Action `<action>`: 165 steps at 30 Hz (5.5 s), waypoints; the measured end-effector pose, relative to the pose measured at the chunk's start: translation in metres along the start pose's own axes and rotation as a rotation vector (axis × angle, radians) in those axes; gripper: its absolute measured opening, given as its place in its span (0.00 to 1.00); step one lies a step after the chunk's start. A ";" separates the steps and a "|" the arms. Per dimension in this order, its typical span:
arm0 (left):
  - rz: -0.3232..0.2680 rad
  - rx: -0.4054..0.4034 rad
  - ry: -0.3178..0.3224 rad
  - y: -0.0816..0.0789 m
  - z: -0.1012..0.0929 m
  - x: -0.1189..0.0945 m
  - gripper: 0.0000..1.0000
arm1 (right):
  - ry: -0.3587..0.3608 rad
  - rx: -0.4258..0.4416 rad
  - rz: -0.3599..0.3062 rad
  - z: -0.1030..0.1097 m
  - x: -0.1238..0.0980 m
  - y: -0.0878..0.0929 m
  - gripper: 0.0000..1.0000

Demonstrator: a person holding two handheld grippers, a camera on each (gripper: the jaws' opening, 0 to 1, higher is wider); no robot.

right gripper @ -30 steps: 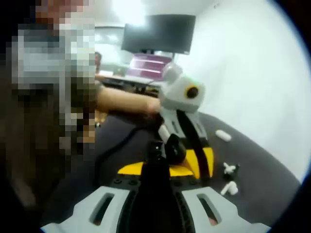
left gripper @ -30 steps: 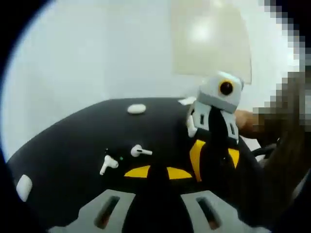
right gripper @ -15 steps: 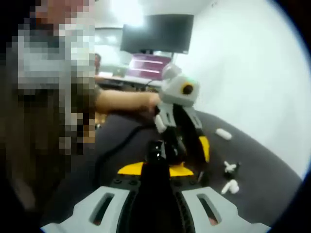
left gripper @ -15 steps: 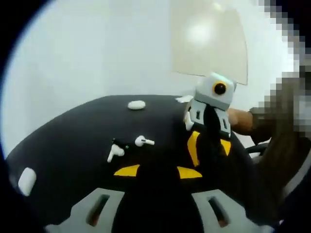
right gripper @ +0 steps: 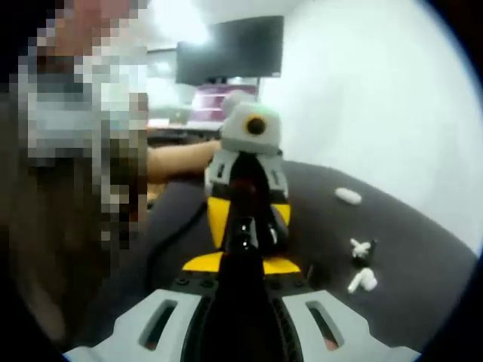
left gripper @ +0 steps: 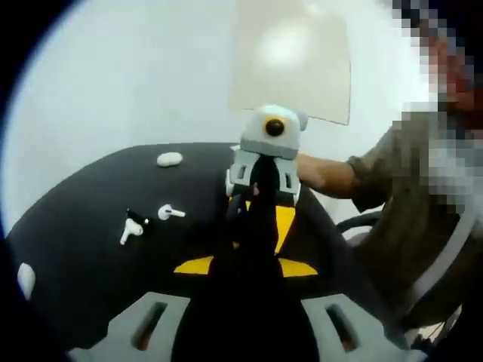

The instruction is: Pick up three earphones and place each one into its charging case using tactile feedback, ensure that each earphone is properly inserted and securely positioned inside the case.

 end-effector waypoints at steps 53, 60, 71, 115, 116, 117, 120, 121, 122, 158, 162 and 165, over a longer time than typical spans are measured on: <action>0.013 0.028 -0.014 0.003 -0.003 -0.014 0.14 | 0.175 0.229 0.745 -0.055 0.010 -0.022 0.15; 0.016 0.030 -0.016 0.003 -0.008 -0.013 0.14 | 0.134 0.184 0.619 -0.058 -0.019 -0.023 0.15; 0.026 0.043 -0.024 0.004 -0.011 -0.011 0.14 | 0.024 0.131 0.488 -0.035 -0.046 -0.007 0.12; -0.051 0.029 -0.053 -0.003 -0.003 -0.011 0.17 | 0.086 0.298 0.064 -0.052 -0.039 -0.006 0.04; -0.051 0.029 -0.052 -0.003 -0.003 -0.011 0.17 | 0.084 0.266 0.092 -0.049 -0.041 -0.006 0.04; -0.049 0.029 -0.052 -0.003 -0.003 -0.011 0.17 | 0.085 0.252 0.109 -0.048 -0.042 -0.004 0.04; -0.040 0.040 -0.043 -0.002 -0.002 -0.013 0.14 | 0.070 0.260 0.118 -0.043 -0.045 -0.004 0.06; -0.040 0.046 -0.042 -0.002 0.000 -0.015 0.14 | 0.053 0.268 0.104 -0.041 -0.046 -0.006 0.07; -0.035 0.053 -0.045 -0.002 0.000 -0.015 0.14 | 0.030 0.275 0.057 -0.036 -0.044 -0.012 0.08; -0.016 0.003 0.023 0.003 -0.001 -0.013 0.15 | 0.015 0.292 0.064 -0.071 -0.058 -0.012 0.17; -0.007 0.009 0.021 0.004 0.000 -0.014 0.15 | -0.038 0.305 0.115 -0.075 -0.038 0.004 0.17; -0.003 0.007 0.021 0.005 0.001 -0.014 0.15 | -0.085 0.315 0.109 -0.068 -0.025 0.005 0.17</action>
Point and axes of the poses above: the point that each gripper's makers call its tool centre point, and the gripper's own axes: x roughly forward along the fingers, z roughly to its left, y roughly out of its underside, the point moved 6 cm from there along -x, roughly backward along the fingers, and after that the axes turned 10 degrees about z, right-handed, at the moved point
